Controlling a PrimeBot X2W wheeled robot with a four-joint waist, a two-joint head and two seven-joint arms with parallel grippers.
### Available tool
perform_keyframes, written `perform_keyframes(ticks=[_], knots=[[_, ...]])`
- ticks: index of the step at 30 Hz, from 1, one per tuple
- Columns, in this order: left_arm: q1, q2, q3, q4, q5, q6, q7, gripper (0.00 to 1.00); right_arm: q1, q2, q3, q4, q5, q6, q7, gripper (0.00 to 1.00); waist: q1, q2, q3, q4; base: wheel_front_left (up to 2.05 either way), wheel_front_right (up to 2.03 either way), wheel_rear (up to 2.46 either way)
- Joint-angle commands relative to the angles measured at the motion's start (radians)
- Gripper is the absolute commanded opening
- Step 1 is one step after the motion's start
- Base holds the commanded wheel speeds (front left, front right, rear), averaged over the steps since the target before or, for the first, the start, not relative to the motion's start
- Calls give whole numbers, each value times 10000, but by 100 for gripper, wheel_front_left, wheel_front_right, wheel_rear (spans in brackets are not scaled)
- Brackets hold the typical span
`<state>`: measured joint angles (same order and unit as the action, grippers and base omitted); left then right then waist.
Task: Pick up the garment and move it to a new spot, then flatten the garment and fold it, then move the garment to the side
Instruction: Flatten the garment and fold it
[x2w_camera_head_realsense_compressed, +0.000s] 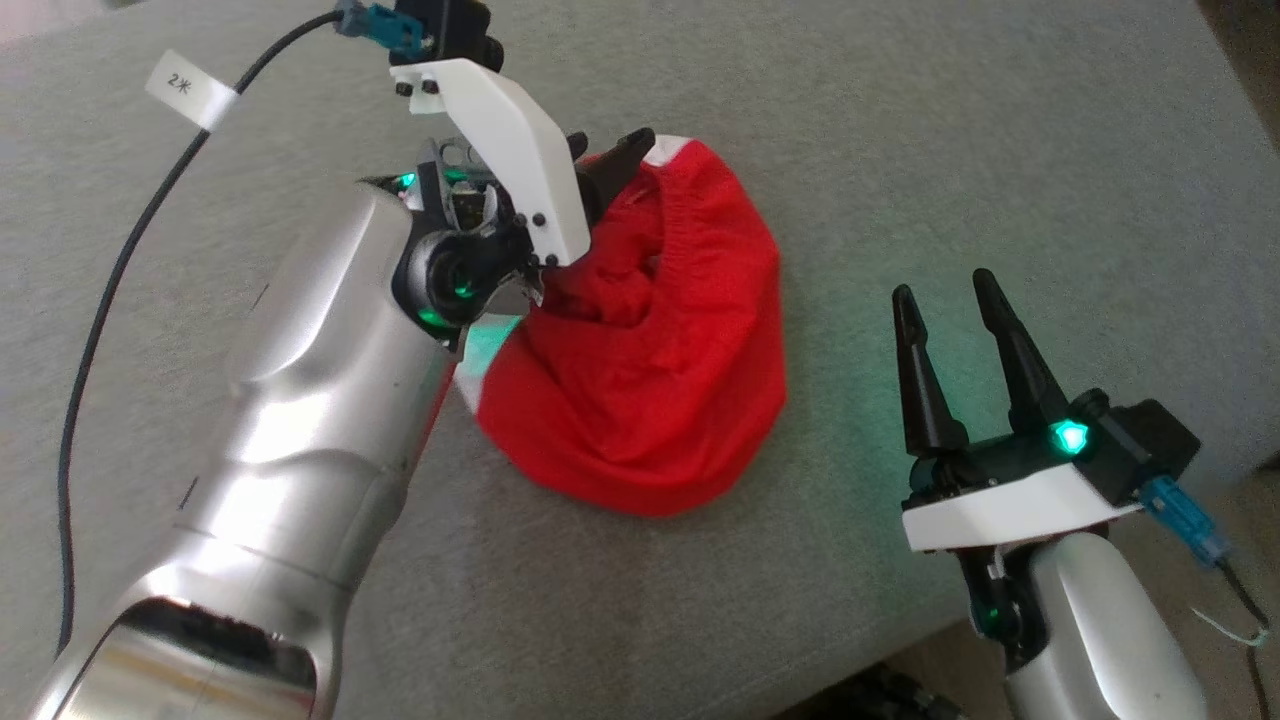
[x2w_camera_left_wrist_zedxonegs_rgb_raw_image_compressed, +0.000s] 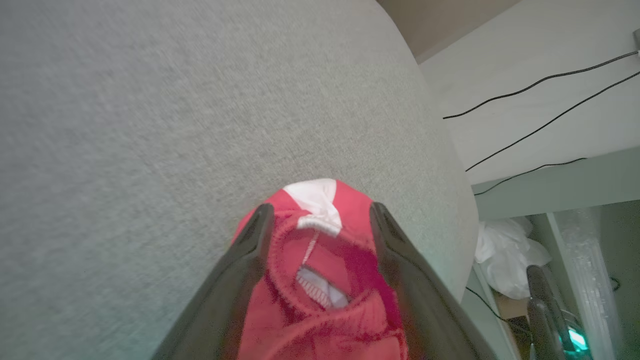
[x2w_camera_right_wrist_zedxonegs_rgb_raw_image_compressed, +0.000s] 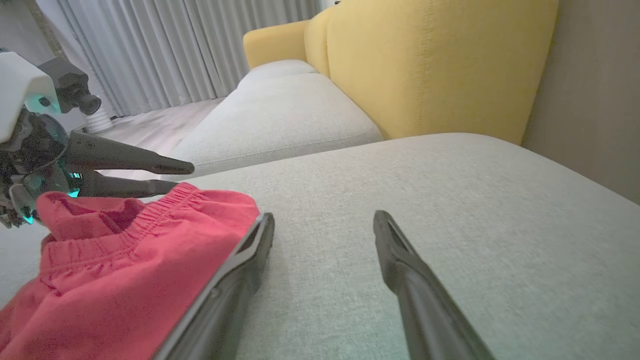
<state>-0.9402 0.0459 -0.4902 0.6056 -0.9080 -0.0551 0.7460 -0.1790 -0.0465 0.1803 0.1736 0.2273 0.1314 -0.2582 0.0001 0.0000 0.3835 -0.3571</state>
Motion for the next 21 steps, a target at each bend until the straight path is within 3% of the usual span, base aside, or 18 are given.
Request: perform_keyframes(ticks=[1,9,10,11,12,13,21], knots=[[-498,82,296,-354,-74,92,106,100,-118,-37,166,-308,64,-7,-36,100,-1,0,210,-308,0,0,0],[-225,608,-152,-678,183,417,908,100,-28,-37,107,-280,239,-7,-36,100,-1,0,268,-752,0,0,0],[-184,680,-241,-735,234,410,1021,92,-33,-37,111,-285,254,-7,-36,100,-1,0,275,-774,0,0,0],[-155,784,-378,-801,335,379,1157,46,-38,-37,118,-290,269,-7,-36,100,-1,0,282,-793,0,0,0],[-136,921,-553,-886,478,316,1298,7,-45,-37,126,-294,284,-7,-36,100,-1,0,292,-808,0,0,0],[-106,1044,-695,-964,579,271,1449,0,-53,-37,130,-297,300,-7,-36,100,-1,0,297,-814,0,0,0],[157,1786,-1427,-2066,856,-432,1826,0,-105,-37,181,-259,491,-7,-36,100,-1,0,43,-786,0,0,0]])
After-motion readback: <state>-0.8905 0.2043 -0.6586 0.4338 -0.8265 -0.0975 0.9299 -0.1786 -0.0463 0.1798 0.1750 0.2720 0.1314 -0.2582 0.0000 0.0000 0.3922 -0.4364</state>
